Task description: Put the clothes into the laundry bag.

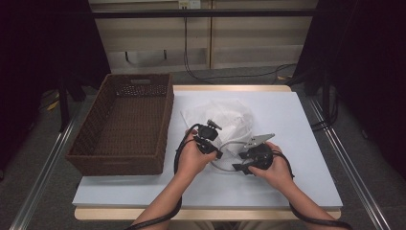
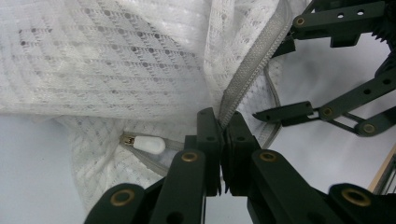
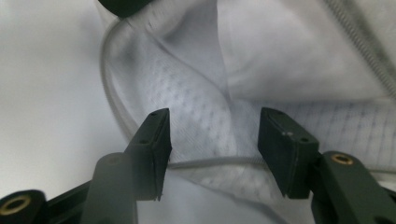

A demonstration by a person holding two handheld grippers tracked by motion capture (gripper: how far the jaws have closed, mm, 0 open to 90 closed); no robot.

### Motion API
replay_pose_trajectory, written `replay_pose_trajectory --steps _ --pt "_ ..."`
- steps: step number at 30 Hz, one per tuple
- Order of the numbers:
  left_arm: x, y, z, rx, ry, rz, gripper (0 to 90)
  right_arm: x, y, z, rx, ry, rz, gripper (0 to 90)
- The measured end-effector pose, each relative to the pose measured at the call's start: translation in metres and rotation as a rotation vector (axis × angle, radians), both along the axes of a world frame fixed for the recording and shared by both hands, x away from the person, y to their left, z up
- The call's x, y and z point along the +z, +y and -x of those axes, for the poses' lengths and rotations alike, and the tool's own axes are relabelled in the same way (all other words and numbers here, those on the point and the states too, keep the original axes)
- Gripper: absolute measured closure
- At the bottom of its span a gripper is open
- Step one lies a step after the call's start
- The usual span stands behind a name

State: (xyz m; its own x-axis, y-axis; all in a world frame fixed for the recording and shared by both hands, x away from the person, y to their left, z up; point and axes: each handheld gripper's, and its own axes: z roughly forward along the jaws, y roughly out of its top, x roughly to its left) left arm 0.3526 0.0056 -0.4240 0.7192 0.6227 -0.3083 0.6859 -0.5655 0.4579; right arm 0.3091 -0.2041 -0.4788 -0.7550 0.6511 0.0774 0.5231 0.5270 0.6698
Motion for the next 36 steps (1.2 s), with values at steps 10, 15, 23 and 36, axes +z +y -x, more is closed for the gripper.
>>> replay_pose_trajectory --steps 10,15,23,36 --pt "0.003 -0.002 0.011 -0.018 -0.051 -0.023 87.8 0.010 0.000 0.009 0.037 0.066 0.040 90.0" --pt "0.002 0.001 0.014 -0.012 -0.057 -0.026 88.0 0.026 -0.001 0.025 0.064 0.080 -0.014 90.0" --pt "-0.010 0.002 0.023 -0.063 -0.015 -0.046 84.1 0.033 -0.016 0.033 0.000 0.073 -0.046 76.4" --pt "-0.001 0.036 0.019 0.106 -0.137 -0.097 64.2 0.038 -0.073 0.018 -0.242 0.022 -0.051 61.3"
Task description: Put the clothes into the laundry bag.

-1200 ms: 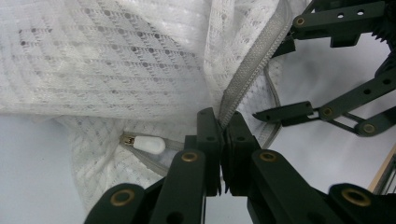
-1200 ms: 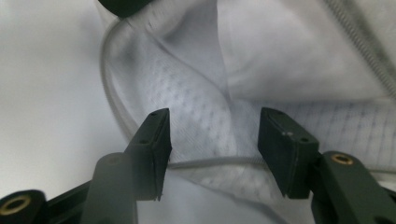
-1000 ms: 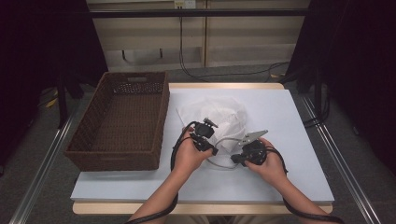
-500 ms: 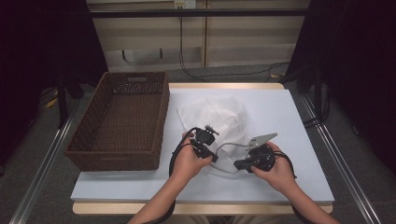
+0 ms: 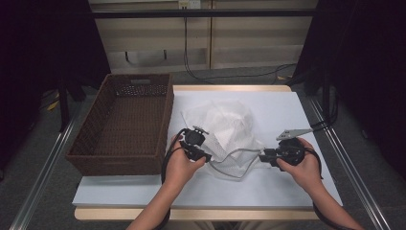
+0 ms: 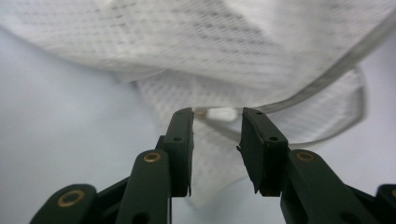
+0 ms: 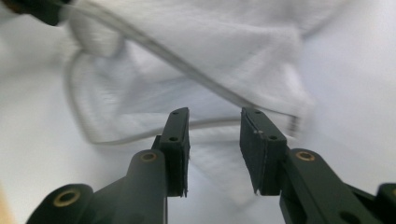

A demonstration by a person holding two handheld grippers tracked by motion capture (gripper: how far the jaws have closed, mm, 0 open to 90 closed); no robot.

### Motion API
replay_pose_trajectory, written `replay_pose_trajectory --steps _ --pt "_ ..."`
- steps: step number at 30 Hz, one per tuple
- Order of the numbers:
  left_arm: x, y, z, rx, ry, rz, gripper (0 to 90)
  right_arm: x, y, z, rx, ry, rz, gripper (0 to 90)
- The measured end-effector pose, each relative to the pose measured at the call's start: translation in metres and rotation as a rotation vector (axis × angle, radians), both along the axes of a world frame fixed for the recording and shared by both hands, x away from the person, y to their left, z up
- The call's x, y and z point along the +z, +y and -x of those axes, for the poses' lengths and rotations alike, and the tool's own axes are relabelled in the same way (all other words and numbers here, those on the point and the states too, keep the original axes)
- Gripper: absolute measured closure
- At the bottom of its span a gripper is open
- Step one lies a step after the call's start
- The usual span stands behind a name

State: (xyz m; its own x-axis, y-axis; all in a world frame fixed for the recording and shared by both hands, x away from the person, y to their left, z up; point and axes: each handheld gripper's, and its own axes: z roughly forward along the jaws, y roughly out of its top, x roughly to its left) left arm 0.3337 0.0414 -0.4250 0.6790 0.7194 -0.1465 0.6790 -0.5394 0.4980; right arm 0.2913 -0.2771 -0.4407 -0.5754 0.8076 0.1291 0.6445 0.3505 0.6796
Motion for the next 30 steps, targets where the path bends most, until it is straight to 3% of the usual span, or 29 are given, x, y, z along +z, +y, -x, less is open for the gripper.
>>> replay_pose_trajectory --steps 3,6,7,9,13,18,19,20,21,25,26,27,30 --pt "-0.014 0.000 -0.002 0.049 -0.007 -0.021 59.4 -0.012 -0.012 -0.011 -0.061 -0.001 0.024 60.5" --pt "-0.020 0.001 -0.004 0.061 -0.012 -0.031 57.1 -0.017 -0.018 -0.016 -0.083 -0.001 0.023 59.1" --pt "-0.022 0.002 -0.004 0.069 -0.017 -0.033 55.7 -0.020 -0.019 -0.018 -0.086 -0.005 0.014 58.7" --pt "-0.029 0.002 -0.005 0.076 0.020 -0.004 53.9 -0.025 -0.019 -0.023 -0.090 0.005 0.009 56.2" --pt "-0.034 0.003 -0.006 0.071 0.018 -0.012 50.4 -0.029 -0.013 -0.025 -0.075 0.010 0.013 55.7" --pt "-0.035 0.002 -0.003 0.073 0.002 -0.013 48.7 -0.035 -0.004 -0.027 -0.067 0.019 0.056 63.9" --pt "-0.036 -0.001 0.000 0.052 -0.020 -0.034 48.8 -0.033 -0.003 -0.026 -0.079 0.019 0.066 75.9" --pt "-0.036 -0.001 0.000 0.052 -0.020 -0.034 49.2 -0.033 -0.003 -0.026 -0.079 0.019 0.066 75.9" --pt "-0.037 -0.001 0.002 0.059 -0.045 -0.040 51.2 -0.034 -0.004 -0.026 -0.062 0.026 0.052 85.1" --pt "-0.036 0.000 0.004 0.082 -0.055 -0.051 68.4 -0.031 -0.008 -0.024 -0.065 0.027 0.019 88.2" --pt "-0.036 0.000 0.004 0.085 -0.051 -0.049 68.4 -0.031 -0.008 -0.024 -0.065 0.027 0.019 88.2" --pt "-0.034 -0.001 0.005 0.087 -0.024 -0.056 78.4 -0.027 -0.010 -0.022 -0.082 0.030 0.023 88.4" --pt "-0.033 -0.002 0.006 0.076 0.007 -0.047 89.2 -0.023 -0.013 -0.021 -0.088 0.025 0.006 88.5"
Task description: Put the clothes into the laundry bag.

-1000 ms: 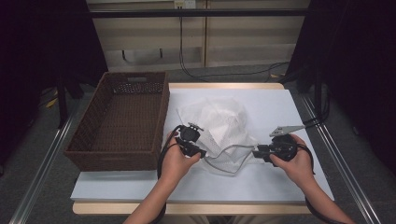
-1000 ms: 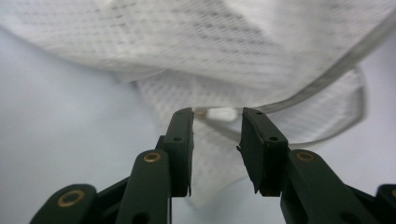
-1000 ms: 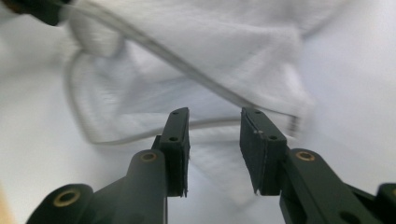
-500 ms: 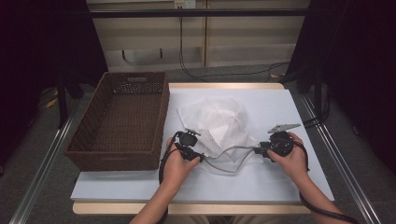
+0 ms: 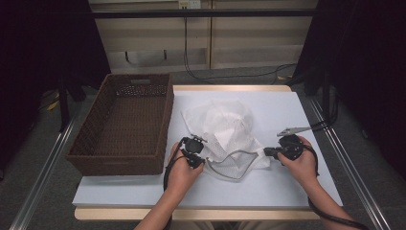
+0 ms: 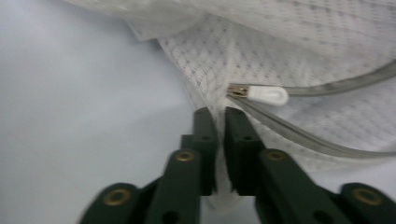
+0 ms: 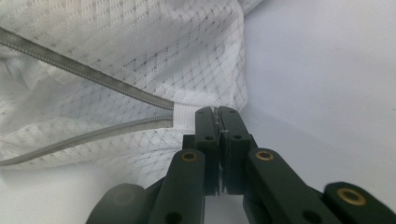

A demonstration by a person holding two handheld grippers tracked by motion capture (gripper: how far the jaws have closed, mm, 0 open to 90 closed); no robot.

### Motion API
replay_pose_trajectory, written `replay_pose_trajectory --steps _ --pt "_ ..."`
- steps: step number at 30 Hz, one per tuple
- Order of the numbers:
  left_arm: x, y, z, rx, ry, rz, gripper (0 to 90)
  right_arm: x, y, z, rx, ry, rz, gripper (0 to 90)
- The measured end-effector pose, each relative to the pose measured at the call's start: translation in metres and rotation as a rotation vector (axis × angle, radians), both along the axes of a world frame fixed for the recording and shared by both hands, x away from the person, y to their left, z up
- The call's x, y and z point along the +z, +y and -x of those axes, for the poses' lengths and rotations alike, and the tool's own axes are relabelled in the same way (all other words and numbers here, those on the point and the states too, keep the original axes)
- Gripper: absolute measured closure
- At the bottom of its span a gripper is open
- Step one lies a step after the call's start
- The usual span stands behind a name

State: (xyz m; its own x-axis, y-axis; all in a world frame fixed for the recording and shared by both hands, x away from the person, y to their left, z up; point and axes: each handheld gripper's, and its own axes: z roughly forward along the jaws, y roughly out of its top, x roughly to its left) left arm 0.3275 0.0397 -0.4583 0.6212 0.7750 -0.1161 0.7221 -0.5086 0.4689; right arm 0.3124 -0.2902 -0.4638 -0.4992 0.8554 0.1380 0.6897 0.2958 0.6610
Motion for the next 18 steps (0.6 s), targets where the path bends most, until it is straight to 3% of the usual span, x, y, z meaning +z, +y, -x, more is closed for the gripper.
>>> replay_pose_trajectory --steps 4,7,10,12,14,17,18 --pt "0.001 0.002 0.001 0.026 0.033 0.013 90.0 0.006 -0.008 0.002 -0.012 0.002 -0.004 88.6" --pt "0.005 0.008 0.007 0.056 0.054 -0.025 90.0 0.009 -0.019 0.004 -0.030 0.009 -0.010 88.8" --pt "0.008 0.013 0.011 0.068 0.071 -0.018 90.0 0.009 -0.028 0.007 -0.042 0.032 -0.028 88.9" --pt "0.010 0.020 0.017 0.083 0.107 0.030 90.0 0.007 -0.036 0.011 -0.059 0.049 -0.023 88.9" --pt "0.010 0.021 0.019 0.079 0.108 0.035 90.0 0.006 -0.036 0.012 -0.058 0.057 -0.021 88.8" --pt "0.006 0.025 0.023 0.071 0.171 0.070 90.0 0.005 -0.030 0.014 -0.026 0.054 0.001 81.8" --pt "0.006 0.025 0.023 0.071 0.171 0.070 90.0 0.005 -0.030 0.014 -0.026 0.054 0.001 81.8"
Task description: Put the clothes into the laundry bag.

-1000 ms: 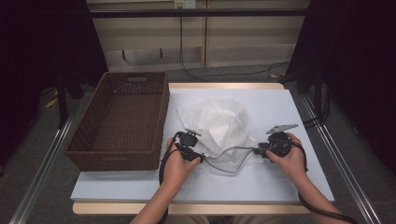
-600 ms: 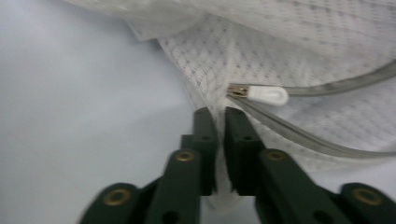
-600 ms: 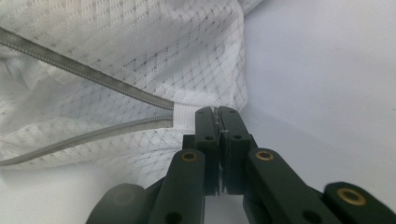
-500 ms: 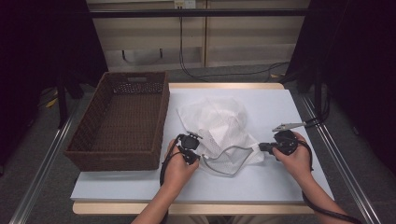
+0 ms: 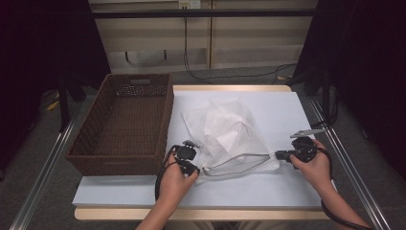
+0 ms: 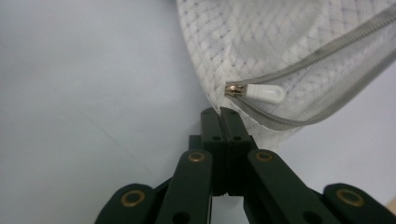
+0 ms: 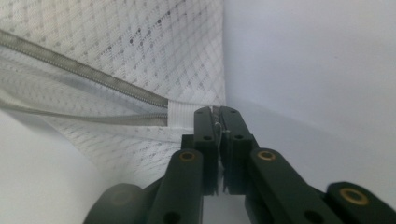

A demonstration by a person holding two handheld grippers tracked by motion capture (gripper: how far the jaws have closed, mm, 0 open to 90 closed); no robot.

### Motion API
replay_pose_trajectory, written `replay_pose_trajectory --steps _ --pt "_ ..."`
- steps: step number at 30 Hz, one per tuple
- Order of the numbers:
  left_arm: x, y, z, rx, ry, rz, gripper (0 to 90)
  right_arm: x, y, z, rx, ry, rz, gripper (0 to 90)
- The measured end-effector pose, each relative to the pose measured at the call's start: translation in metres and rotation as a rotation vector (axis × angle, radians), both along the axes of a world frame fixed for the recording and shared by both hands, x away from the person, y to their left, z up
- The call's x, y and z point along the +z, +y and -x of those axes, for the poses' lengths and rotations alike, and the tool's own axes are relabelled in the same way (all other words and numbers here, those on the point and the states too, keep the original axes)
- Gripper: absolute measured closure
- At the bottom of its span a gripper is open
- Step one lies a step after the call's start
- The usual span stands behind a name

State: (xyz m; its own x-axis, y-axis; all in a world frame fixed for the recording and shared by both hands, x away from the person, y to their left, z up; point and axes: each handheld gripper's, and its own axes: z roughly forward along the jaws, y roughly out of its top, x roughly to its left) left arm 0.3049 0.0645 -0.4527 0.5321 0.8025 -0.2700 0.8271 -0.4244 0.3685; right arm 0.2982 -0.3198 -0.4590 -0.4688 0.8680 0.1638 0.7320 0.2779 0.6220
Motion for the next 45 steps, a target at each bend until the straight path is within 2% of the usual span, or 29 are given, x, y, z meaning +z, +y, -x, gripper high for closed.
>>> replay_pose_trajectory --steps 1,3,5,7,8,11,13,14,15,16,17,19,22,23,26,27,28,29,33,34,36,37,38,39,40,42,43,44,45 --pt "-0.002 0.001 0.000 0.009 0.000 -0.003 90.0 0.005 0.004 0.000 0.002 -0.023 0.003 77.4" --pt "-0.003 0.002 -0.001 0.016 0.015 0.009 90.0 0.008 0.006 0.001 0.007 -0.033 -0.001 74.2" --pt "-0.003 0.002 -0.001 0.014 0.015 0.002 90.0 0.019 0.016 0.001 0.028 -0.056 -0.047 66.9" --pt "-0.002 0.001 -0.001 0.003 0.024 -0.007 90.0 0.025 0.028 0.001 0.056 -0.071 -0.052 62.8" --pt "-0.002 0.001 -0.001 0.003 0.024 -0.007 90.0 0.025 0.028 0.001 0.056 -0.071 -0.052 62.8" --pt "-0.002 0.001 -0.001 0.006 0.033 -0.007 90.0 0.024 0.049 -0.005 0.079 -0.076 -0.055 52.3" --pt "0.001 0.001 -0.001 0.001 0.020 -0.003 89.9 0.019 0.052 -0.011 0.079 -0.086 -0.065 50.2" --pt "0.001 0.001 -0.001 0.001 0.020 -0.003 89.3 0.019 0.052 -0.011 0.079 -0.086 -0.065 50.2" --pt "0.004 0.001 -0.003 -0.007 -0.024 -0.001 85.4 0.014 0.056 -0.016 0.081 -0.079 -0.058 50.5" --pt "0.004 0.001 -0.003 -0.007 -0.024 -0.001 80.5 0.014 0.056 -0.016 0.081 -0.079 -0.058 50.5" --pt "0.011 -0.001 -0.004 0.001 -0.060 0.018 78.1 0.007 0.061 -0.019 0.093 -0.045 -0.034 50.3" --pt "0.017 -0.004 -0.006 0.003 -0.102 0.057 71.2 -0.001 0.064 -0.021 0.098 -0.032 -0.006 50.9" --pt "0.020 -0.010 -0.009 -0.011 -0.122 0.079 68.2 -0.006 0.066 -0.022 0.093 -0.019 0.003 51.5" --pt "0.017 -0.018 -0.014 -0.026 -0.153 0.114 64.5 -0.009 0.068 -0.023 0.099 -0.015 0.027 55.0" --pt "0.012 -0.025 -0.019 -0.047 -0.141 0.124 57.2 -0.013 0.069 -0.023 0.115 -0.016 0.049 56.9" --pt "0.008 -0.027 -0.021 -0.052 -0.124 0.139 57.2 -0.013 0.070 -0.023 0.120 -0.016 0.055 58.9" --pt "0.004 -0.030 -0.023 -0.055 -0.131 0.126 54.9 -0.013 0.070 -0.023 0.113 -0.017 0.062 62.0" --pt "-0.003 -0.034 -0.028 -0.059 -0.109 0.112 55.4 -0.013 0.068 -0.023 0.123 -0.032 0.079 66.1" --pt "-0.010 -0.039 -0.029 -0.075 -0.100 0.106 61.8 -0.014 0.069 -0.021 0.132 -0.042 0.092 68.6" --pt "-0.009 -0.044 -0.027 -0.080 -0.107 0.080 69.7 -0.013 0.070 -0.020 0.139 -0.050 0.112 78.1" --pt "-0.009 -0.046 -0.026 -0.080 -0.112 0.068 78.3 -0.013 0.071 -0.019 0.137 -0.046 0.114 80.9" --pt "-0.009 -0.048 -0.026 -0.080 -0.112 0.057 78.3 -0.013 0.071 -0.019 0.137 -0.046 0.114 80.9" --pt "-0.010 -0.050 -0.024 -0.071 -0.121 0.050 81.6 -0.013 0.071 -0.019 0.137 -0.044 0.114 88.6" --pt "-0.009 -0.049 -0.024 -0.084 -0.131 0.031 87.7 -0.013 0.070 -0.020 0.145 -0.038 0.107 89.3" --pt "-0.008 -0.049 -0.023 -0.070 -0.114 0.026 90.0 -0.013 0.070 -0.020 0.139 -0.036 0.104 90.0" --pt "-0.008 -0.048 -0.022 -0.060 -0.107 0.019 90.0 -0.012 0.069 -0.019 0.135 -0.031 0.104 90.0" --pt "-0.006 -0.046 -0.021 -0.059 -0.109 -0.001 90.0 -0.011 0.067 -0.019 0.130 -0.025 0.101 90.0" --pt "-0.005 -0.044 -0.020 -0.051 -0.099 -0.005 90.0 -0.011 0.060 -0.018 0.131 -0.029 0.071 90.0" --pt "-0.005 -0.039 -0.020 -0.049 -0.095 -0.012 90.0 -0.011 0.060 -0.018 0.131 -0.029 0.071 90.0"
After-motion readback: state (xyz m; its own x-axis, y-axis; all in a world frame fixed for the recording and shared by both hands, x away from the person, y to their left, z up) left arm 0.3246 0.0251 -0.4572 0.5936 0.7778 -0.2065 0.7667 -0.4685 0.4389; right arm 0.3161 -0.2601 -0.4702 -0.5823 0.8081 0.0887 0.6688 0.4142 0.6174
